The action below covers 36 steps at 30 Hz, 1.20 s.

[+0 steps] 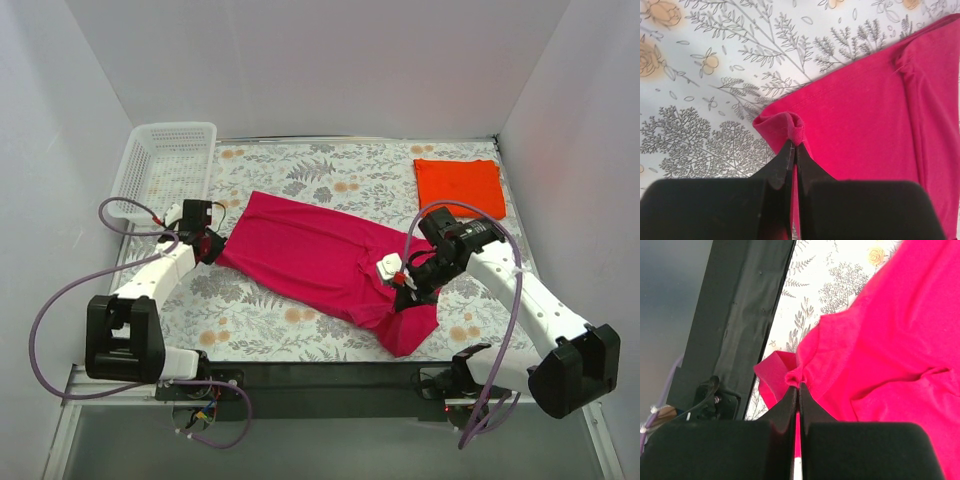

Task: Fold and stack the t-shirts
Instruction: Fold the tshirt

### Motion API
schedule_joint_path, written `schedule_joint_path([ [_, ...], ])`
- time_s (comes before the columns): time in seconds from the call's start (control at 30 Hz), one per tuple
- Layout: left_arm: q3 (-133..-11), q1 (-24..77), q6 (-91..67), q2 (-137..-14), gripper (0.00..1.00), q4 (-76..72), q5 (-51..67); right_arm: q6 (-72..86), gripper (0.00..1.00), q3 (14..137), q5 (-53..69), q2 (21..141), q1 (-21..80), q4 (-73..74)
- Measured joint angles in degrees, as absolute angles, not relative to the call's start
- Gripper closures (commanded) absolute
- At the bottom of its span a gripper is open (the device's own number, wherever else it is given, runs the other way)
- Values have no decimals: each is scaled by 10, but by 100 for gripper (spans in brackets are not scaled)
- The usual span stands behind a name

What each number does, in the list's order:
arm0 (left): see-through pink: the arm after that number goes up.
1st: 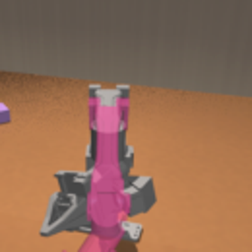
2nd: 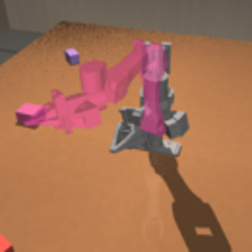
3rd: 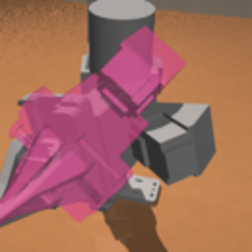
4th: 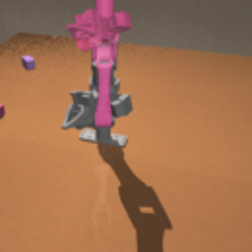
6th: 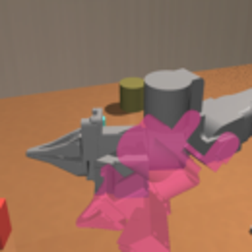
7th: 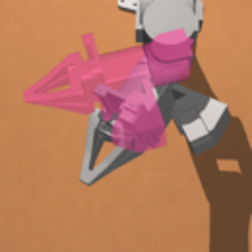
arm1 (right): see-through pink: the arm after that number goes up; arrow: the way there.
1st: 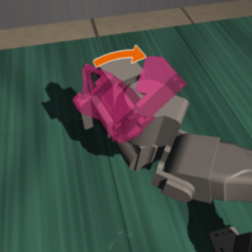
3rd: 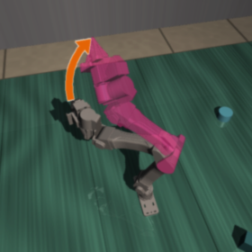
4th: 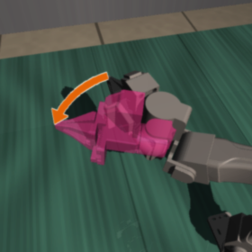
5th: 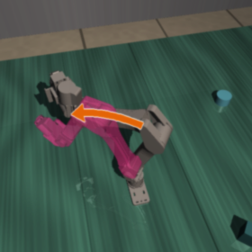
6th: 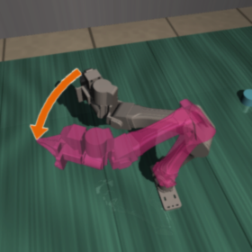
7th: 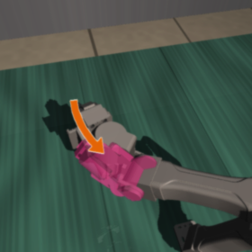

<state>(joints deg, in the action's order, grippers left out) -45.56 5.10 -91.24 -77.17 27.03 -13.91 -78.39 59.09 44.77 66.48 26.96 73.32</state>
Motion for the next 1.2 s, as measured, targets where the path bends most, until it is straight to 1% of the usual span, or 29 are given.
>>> schedule_joint_path([
  [0.13,-482,52,-909,-794,100,268,-139,-791,99,591,463,696,263,731],
  [0.33,-499,59,-902,-827,100,265,-136,-795,99,600,482,705,246,732],
  [0.7,-555,76,-898,-896,100,264,-135,-790,99,625,501,758,116,726],
  [1.2,-581,84,-897,-918,100,267,-135,-787,99,674,546,826,34,720],
])
